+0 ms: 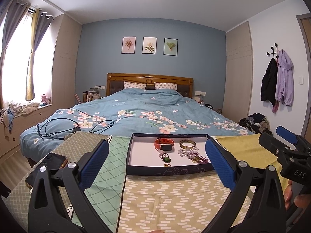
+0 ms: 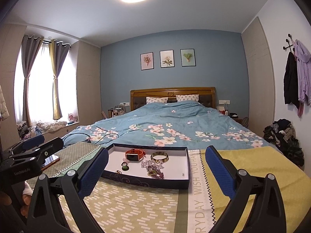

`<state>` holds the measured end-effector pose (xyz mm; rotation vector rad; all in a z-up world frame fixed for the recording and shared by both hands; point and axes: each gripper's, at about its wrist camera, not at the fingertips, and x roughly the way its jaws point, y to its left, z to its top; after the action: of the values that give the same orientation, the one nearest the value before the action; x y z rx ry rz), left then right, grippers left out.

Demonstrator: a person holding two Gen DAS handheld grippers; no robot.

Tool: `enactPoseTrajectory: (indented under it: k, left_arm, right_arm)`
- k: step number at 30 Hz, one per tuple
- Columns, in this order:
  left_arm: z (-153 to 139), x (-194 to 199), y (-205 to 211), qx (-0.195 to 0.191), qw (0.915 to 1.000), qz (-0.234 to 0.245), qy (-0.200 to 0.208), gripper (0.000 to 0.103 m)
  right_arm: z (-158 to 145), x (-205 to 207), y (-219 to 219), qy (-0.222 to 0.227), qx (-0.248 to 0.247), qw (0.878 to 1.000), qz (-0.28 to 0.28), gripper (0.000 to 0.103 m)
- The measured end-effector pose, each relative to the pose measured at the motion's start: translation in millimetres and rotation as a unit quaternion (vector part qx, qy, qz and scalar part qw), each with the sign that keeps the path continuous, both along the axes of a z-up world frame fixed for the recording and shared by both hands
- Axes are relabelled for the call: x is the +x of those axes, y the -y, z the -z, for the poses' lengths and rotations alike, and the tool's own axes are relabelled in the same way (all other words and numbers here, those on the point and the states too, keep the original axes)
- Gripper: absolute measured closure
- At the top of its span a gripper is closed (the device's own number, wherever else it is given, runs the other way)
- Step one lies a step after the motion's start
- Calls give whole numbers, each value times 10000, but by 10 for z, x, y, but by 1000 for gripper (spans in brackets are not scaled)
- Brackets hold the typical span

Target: Organize jewelry

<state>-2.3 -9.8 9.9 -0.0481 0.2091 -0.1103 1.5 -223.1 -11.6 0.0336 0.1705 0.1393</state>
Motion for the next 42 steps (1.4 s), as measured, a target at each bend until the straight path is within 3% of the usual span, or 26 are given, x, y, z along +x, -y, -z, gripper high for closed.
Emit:
enactPoseTrajectory:
  k: [42]
  left_arm:
    - [-25,52,94,35,9999,-30,124,5]
  right_arm:
    - [-15,-21,13,57,124,9999,-16,7]
